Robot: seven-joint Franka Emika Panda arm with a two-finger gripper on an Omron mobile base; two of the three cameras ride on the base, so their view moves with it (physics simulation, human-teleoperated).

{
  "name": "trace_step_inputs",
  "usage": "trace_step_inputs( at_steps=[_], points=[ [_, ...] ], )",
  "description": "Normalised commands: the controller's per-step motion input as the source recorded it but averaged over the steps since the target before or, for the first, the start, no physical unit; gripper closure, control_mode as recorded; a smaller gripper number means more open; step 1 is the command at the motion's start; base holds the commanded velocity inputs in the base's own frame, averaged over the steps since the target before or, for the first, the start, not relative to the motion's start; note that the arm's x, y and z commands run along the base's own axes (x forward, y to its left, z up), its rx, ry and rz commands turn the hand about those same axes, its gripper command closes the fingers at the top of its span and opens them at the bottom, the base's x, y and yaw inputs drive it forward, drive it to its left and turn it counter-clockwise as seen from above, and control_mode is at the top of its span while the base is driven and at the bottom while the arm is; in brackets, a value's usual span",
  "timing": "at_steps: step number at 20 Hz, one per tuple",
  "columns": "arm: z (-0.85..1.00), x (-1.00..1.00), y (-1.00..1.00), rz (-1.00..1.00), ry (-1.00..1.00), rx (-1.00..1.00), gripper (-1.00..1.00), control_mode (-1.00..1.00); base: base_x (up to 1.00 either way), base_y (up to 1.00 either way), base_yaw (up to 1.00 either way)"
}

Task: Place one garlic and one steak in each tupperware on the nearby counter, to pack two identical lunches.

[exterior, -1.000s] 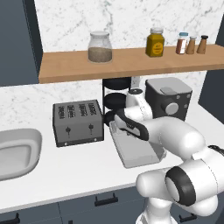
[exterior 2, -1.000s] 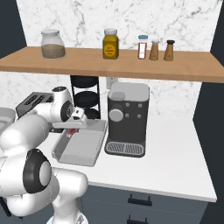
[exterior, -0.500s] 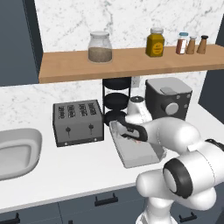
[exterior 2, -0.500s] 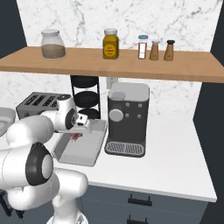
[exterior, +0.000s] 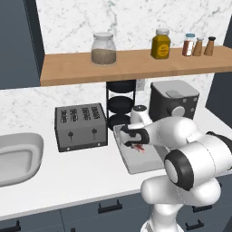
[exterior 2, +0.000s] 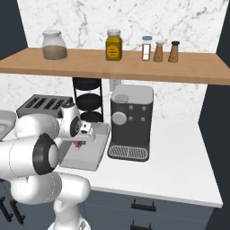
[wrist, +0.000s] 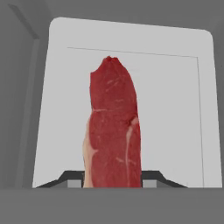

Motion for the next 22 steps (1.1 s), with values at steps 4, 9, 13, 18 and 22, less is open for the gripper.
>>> trace_step_inputs(
  at_steps=[4, 9, 13, 18, 22],
  points=[
    [0.01, -0.06, 0.00, 0.00, -0.02, 0.00, -1.00, -1.00, 0.00, 0.00, 0.00],
    [0.20, -0.01, -0.03, 0.00, 0.00, 0.00, -1.00, -1.00, 0.00, 0.00, 0.00],
    [0.73, -0.48, -0.11, 0.00, -0.01, 0.00, -1.00, -1.00, 0.00, 0.00, 0.00],
    [1.00, -0.99, -0.24, 0.00, 0.02, 0.00, -1.00, -1.00, 0.00, 0.00, 0.00],
    [0.96, -1.00, -0.10, 0.00, 0.17, 0.00, -1.00, -1.00, 0.00, 0.00, 0.00]
  ],
)
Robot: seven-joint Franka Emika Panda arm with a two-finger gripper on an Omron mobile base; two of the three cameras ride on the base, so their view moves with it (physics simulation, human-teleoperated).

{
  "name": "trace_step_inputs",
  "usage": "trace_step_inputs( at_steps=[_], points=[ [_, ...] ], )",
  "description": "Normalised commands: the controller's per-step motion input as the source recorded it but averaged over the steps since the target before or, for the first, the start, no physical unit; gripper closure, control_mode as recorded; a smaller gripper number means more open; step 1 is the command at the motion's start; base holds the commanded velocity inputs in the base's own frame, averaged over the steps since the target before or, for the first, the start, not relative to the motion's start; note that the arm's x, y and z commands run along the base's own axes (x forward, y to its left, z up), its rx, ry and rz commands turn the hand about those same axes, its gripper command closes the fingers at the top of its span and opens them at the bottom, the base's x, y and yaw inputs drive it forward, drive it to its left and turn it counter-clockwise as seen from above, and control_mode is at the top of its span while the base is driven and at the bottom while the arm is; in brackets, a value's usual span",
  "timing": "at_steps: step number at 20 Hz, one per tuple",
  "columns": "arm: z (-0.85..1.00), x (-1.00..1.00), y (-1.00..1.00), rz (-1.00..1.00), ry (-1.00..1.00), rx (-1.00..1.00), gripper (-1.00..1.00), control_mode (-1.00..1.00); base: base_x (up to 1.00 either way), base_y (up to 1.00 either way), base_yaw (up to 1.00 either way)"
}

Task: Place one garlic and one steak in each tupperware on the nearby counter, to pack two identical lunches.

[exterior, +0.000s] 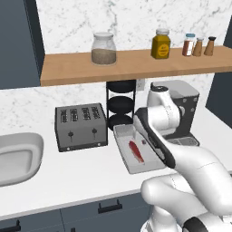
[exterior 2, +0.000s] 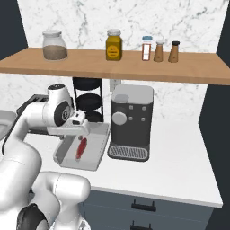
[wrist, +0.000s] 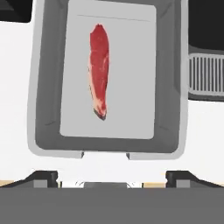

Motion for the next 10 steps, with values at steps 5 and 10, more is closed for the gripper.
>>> trace_step_inputs(
  at_steps=[5, 10],
  points=[
    [0.76, -1.00, -0.01, 0.00, 0.13, 0.06, -1.00, -1.00, 0.00, 0.00, 0.00],
    [0.64, -1.00, 0.00, 0.00, 0.04, 0.08, -1.00, -1.00, 0.00, 0.00, 0.00]
  ],
)
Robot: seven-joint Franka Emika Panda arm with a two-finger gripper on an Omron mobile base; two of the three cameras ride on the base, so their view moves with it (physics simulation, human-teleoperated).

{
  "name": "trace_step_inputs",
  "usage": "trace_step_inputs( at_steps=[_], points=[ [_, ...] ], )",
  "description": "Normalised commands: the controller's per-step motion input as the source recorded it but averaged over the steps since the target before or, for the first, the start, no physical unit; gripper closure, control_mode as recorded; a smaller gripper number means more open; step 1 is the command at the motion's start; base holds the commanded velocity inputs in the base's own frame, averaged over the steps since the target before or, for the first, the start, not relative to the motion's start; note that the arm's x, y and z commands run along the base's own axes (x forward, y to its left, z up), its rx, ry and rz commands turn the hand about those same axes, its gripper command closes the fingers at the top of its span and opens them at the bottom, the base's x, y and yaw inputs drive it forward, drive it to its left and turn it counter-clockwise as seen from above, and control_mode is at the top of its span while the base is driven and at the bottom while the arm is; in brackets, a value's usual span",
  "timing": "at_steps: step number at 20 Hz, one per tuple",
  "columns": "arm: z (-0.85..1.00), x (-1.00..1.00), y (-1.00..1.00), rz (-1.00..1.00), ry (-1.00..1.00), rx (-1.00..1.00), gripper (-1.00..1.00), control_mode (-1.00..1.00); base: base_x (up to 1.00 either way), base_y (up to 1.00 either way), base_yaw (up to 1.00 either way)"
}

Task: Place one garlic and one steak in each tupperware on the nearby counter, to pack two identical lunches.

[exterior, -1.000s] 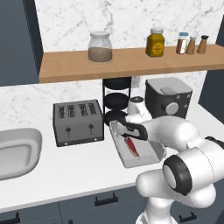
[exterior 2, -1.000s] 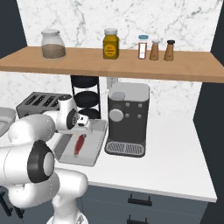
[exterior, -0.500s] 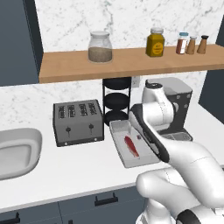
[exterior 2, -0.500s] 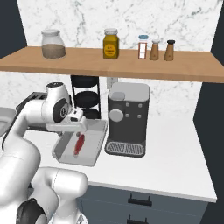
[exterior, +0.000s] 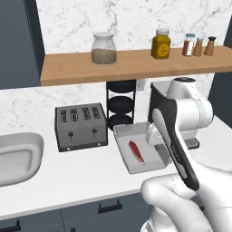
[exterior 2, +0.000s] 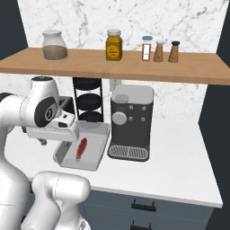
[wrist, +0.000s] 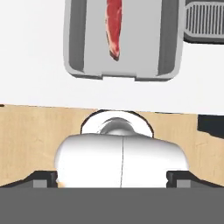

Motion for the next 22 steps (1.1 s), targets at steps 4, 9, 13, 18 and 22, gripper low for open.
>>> trace_step_inputs(
  at_steps=[4, 9, 13, 18, 22],
  points=[
    [0.31, -0.85, -0.03, 0.00, -0.04, 0.02, -1.00, -1.00, 0.00, 0.00, 0.00],
    [0.00, 0.00, 0.00, 0.00, 0.00, 0.00, -1.00, -1.00, 0.00, 0.00, 0.00],
    [0.00, -0.09, 0.00, 0.00, 0.00, 0.00, -1.00, 1.00, -0.24, -0.01, -0.01],
    [0.00, 0.00, 0.00, 0.00, 0.00, 0.00, -1.00, 1.00, -1.00, -0.49, -0.23],
    [0.00, 0.00, 0.00, 0.00, 0.00, 0.00, -1.00, 1.00, -1.00, -0.64, -0.38]
  ],
)
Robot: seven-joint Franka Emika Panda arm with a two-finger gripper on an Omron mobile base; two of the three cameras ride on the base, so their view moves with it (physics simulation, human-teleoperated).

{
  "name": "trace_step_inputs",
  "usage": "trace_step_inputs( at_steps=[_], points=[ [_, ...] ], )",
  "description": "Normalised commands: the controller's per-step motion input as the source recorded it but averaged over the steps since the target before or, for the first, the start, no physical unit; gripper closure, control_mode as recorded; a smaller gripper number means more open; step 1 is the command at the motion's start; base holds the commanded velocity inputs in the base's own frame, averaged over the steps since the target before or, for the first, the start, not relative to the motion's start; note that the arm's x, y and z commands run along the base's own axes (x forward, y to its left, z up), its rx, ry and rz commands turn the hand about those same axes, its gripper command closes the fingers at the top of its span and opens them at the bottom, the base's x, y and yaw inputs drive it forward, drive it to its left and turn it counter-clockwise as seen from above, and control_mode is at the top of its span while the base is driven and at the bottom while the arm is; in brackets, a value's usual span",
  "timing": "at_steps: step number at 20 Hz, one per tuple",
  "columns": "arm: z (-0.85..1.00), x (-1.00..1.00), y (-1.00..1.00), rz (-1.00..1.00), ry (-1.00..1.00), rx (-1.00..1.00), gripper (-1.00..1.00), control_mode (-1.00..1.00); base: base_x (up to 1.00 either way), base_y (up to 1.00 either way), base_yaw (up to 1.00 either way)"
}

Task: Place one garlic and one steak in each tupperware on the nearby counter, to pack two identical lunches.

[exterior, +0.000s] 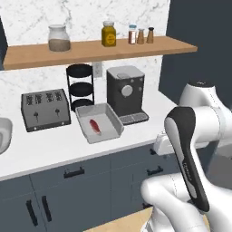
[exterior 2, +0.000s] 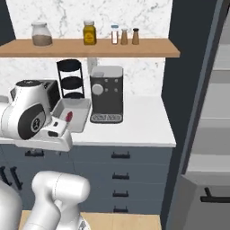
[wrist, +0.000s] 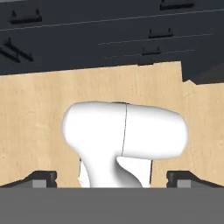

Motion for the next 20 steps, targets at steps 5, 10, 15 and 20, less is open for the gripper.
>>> trace_step_inputs(
  at_steps=[5, 10, 15, 20],
  points=[
    [0.00, 0.00, 0.00, 0.00, 0.00, 0.00, -1.00, 1.00, -0.62, -0.89, -0.47],
    [0.00, 0.00, 0.00, 0.00, 0.00, 0.00, -1.00, 1.00, 0.22, -1.00, -0.38],
    [0.00, 0.00, 0.00, 0.00, 0.00, 0.00, -1.00, 1.00, 0.66, -1.00, 0.12],
    [0.00, 0.00, 0.00, 0.00, 0.00, 0.00, -1.00, 1.00, 0.37, -0.97, 0.15]
  ],
)
